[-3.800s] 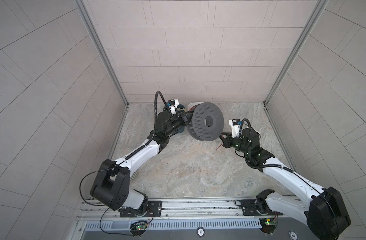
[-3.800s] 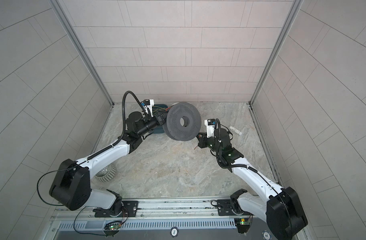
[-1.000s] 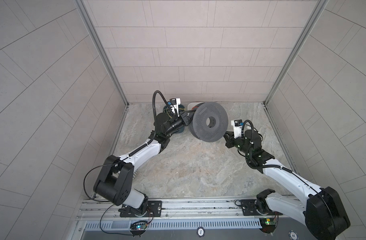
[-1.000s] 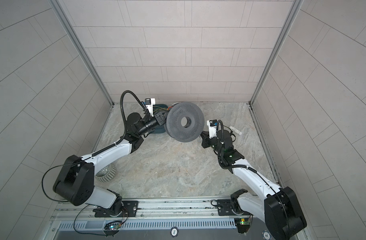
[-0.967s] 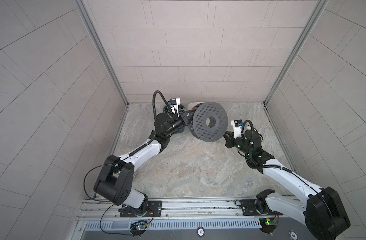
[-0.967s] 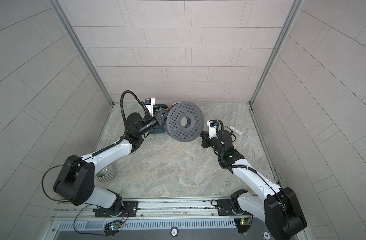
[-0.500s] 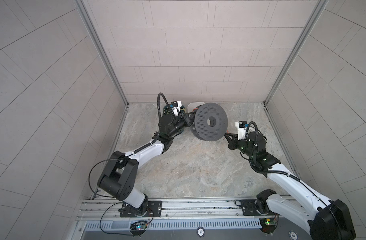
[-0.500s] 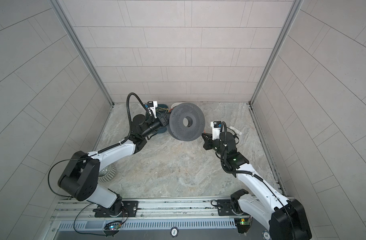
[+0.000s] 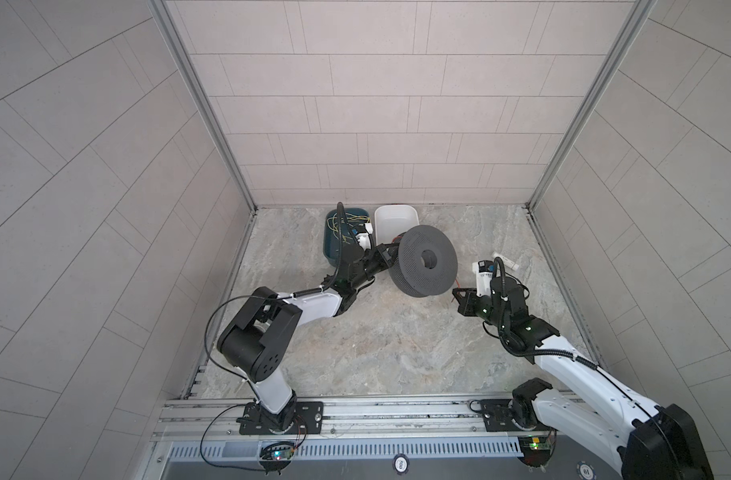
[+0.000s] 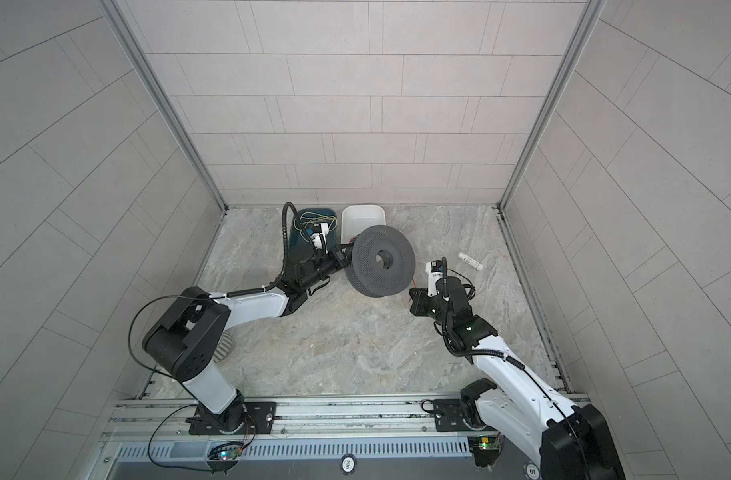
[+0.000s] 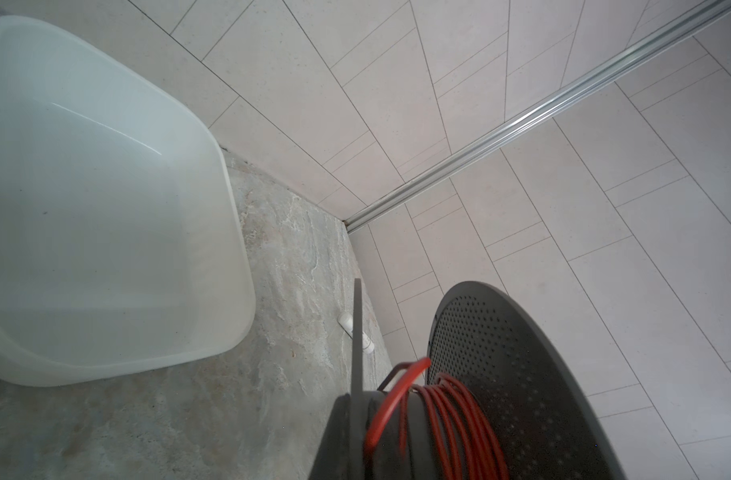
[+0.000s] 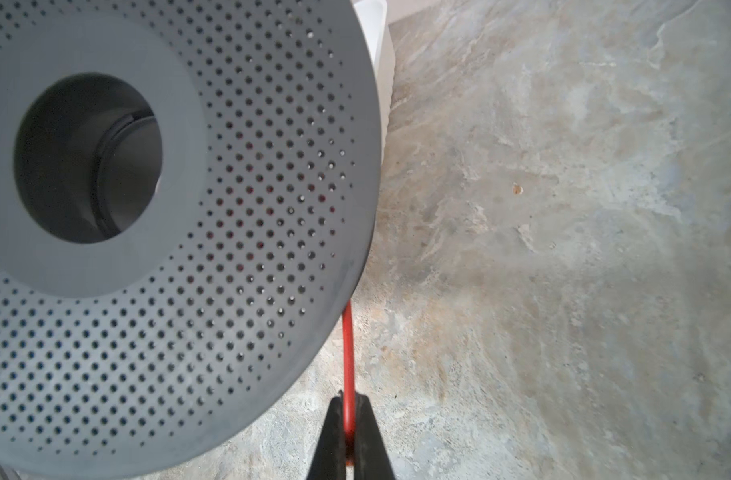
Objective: Wrap the cables
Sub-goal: 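Lower the grey spool to the table with the left while the right holds the cable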
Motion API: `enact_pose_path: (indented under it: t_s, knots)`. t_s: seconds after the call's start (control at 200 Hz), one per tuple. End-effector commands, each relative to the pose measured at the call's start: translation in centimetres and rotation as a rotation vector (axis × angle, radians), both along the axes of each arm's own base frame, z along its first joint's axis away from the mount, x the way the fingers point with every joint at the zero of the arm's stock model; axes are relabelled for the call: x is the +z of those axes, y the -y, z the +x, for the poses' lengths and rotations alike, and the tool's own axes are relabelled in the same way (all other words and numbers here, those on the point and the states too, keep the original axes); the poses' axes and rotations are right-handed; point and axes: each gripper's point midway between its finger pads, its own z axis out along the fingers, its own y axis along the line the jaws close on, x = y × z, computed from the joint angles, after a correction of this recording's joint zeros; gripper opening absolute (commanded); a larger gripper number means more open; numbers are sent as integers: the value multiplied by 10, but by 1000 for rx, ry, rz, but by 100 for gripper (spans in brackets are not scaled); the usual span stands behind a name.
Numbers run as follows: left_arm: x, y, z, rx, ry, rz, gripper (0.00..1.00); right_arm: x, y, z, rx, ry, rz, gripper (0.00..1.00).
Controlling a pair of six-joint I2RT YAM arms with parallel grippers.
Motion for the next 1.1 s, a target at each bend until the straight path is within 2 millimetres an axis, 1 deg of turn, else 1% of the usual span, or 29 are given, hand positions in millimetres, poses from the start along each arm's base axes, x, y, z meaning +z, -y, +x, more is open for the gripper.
enact_pose_path:
  t_s: [0.0,0.155,0.32,0.46,0.716,0.836,1.096]
  knots:
    - [21,0,4,34,85,-92,0,-3,6,0,-40,-4,4,0]
    - [-4,15,3,5,49,-118,0,-17,8,-3,-55,-44,-1,0]
    - [-24,28,-2,-14,27,-106,0,-30,15,-7,-85,-71,-13,0]
    - [-41,30,-3,-4,-5,-91,0,-38,20,-12,-109,-99,-22,0]
    - [-63,29,3,21,-52,-72,0,-60,25,-20,-136,-151,-25,0]
    - [-78,31,6,23,-77,-64,0,-67,29,-22,-151,-164,-40,1]
    - [-98,34,9,22,-107,-65,0,-81,33,-25,-163,-189,-65,3]
